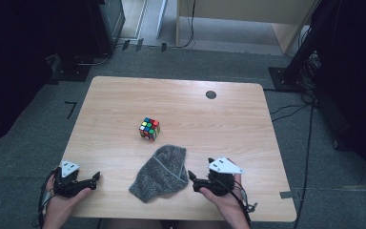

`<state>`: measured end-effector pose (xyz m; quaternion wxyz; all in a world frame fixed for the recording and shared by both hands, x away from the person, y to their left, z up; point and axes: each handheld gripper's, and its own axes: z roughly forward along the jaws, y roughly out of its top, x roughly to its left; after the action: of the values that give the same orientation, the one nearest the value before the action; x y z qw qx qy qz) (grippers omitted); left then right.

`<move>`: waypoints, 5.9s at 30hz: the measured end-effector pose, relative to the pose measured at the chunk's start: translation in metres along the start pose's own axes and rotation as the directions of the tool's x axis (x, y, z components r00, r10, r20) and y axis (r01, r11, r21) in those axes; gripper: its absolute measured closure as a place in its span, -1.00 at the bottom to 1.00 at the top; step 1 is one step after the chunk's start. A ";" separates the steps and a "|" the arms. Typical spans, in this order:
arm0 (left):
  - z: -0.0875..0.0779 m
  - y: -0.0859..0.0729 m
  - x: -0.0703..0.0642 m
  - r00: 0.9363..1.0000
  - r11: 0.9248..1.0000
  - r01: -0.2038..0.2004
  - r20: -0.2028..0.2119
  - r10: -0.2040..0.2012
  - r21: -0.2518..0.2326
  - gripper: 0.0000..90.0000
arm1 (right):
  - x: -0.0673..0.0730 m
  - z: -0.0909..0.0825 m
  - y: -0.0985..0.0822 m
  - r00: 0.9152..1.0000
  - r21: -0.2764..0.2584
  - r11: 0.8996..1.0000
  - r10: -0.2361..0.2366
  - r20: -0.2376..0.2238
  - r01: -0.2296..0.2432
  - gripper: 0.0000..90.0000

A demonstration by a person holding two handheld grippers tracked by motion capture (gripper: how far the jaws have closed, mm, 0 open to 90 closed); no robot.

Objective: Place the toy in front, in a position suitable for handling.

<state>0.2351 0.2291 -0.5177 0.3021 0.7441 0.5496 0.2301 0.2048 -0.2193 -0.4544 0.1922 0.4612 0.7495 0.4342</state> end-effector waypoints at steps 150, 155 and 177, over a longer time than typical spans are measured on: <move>0.060 0.109 -0.148 0.941 0.966 -0.208 0.238 0.240 -0.150 -0.24 | -0.046 -0.020 -0.031 0.996 -0.104 0.991 0.085 0.002 -0.085 0.58; 0.040 0.094 -0.150 0.927 0.955 -0.254 0.245 0.285 -0.152 -0.24 | -0.039 -0.022 -0.019 0.997 -0.123 0.990 0.072 -0.024 -0.074 0.59; 0.002 0.072 -0.200 0.813 0.876 -0.431 0.327 0.481 -0.216 -0.24 | 0.032 -0.003 0.033 0.981 -0.119 0.991 -0.086 -0.174 0.065 0.59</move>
<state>0.2279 0.0217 -0.4705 0.3846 0.8623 0.2713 0.1868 0.2041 -0.1872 -0.4220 0.1662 0.3799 0.7549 0.5081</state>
